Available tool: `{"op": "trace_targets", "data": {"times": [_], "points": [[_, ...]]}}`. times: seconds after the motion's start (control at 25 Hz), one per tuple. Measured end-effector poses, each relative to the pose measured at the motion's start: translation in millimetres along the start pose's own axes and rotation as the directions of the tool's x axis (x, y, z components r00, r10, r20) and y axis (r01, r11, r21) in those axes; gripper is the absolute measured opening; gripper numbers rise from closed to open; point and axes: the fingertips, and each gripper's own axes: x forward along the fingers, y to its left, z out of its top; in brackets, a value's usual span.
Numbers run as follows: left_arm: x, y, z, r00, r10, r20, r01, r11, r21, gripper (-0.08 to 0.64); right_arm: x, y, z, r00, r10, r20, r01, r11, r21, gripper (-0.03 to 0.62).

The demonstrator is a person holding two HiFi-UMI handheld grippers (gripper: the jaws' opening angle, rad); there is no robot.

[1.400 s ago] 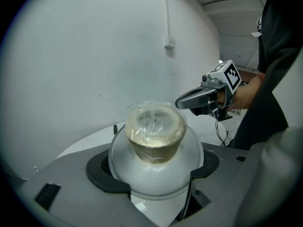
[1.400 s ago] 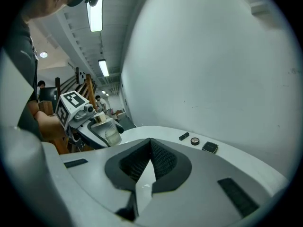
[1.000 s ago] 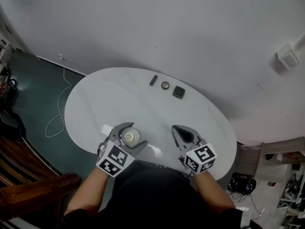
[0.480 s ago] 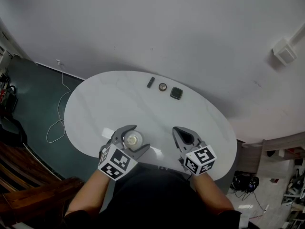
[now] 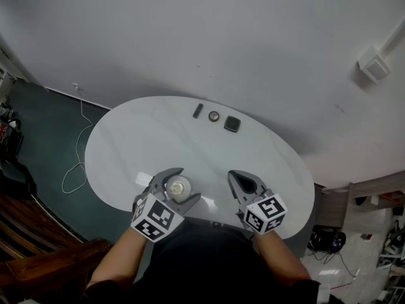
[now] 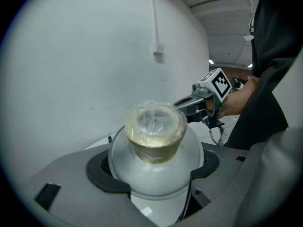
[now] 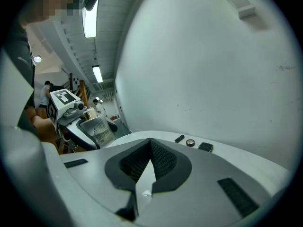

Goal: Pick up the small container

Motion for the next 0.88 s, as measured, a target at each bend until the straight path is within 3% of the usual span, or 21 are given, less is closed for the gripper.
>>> {"op": "trace_targets", "data": {"times": [0.88], "points": [[3.0, -2.3, 5.9, 1.000, 0.002, -0.004, -0.001, 0.999, 0.048, 0.348, -3.6, 4.7, 0.0, 1.000, 0.016, -0.001, -0.016, 1.000, -0.011, -0.005]]}}
